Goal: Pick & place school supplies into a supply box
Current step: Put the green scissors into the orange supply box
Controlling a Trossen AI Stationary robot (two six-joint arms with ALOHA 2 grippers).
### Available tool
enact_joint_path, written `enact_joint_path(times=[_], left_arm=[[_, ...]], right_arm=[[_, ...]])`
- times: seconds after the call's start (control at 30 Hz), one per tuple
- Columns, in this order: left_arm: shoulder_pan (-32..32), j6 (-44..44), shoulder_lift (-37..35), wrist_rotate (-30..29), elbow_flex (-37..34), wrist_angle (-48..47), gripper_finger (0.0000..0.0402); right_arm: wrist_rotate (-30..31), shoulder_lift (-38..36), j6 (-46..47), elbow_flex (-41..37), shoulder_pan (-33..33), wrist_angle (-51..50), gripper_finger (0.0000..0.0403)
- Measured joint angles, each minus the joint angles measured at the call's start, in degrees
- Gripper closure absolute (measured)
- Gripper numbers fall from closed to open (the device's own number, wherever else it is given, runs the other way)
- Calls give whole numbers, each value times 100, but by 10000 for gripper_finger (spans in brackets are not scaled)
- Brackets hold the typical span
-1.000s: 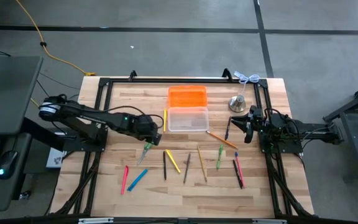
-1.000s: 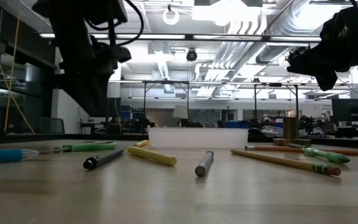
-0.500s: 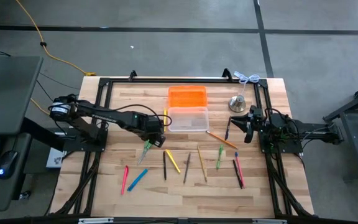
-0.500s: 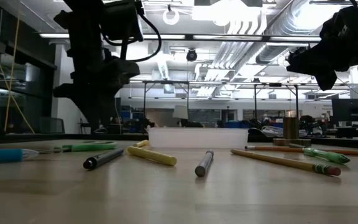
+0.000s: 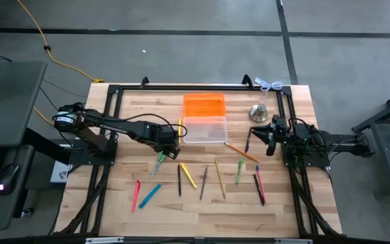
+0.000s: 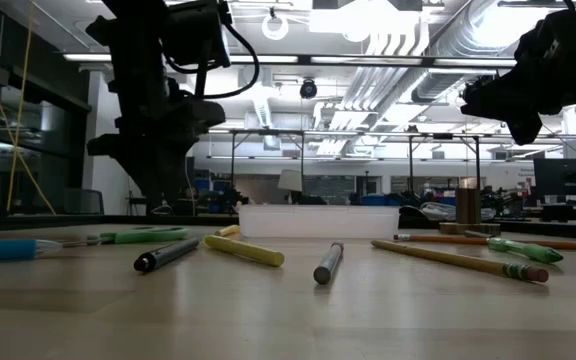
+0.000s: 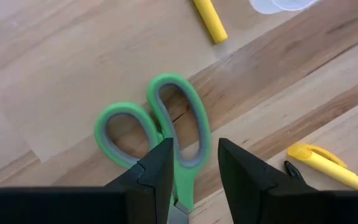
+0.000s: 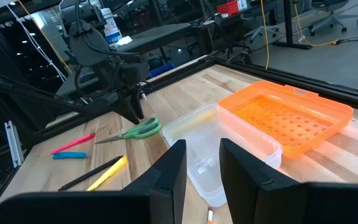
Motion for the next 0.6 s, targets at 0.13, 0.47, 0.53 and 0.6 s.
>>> enact_joint_path(times=[0.13, 0.47, 0.53, 0.6], left_arm=[[0, -47, 0, -140, 0, -128, 245], [0, -496, 0, -159, -2, -429, 245], [0, -496, 0, -159, -2, -278, 245], [0, -498, 0, -163, -2, -214, 245]], right_arm=[[0, 0, 0, 0, 0, 0, 329], [0, 0, 0, 0, -1, 0, 329], [0, 0, 0, 0, 0, 0, 329], [0, 0, 0, 0, -1, 0, 329]])
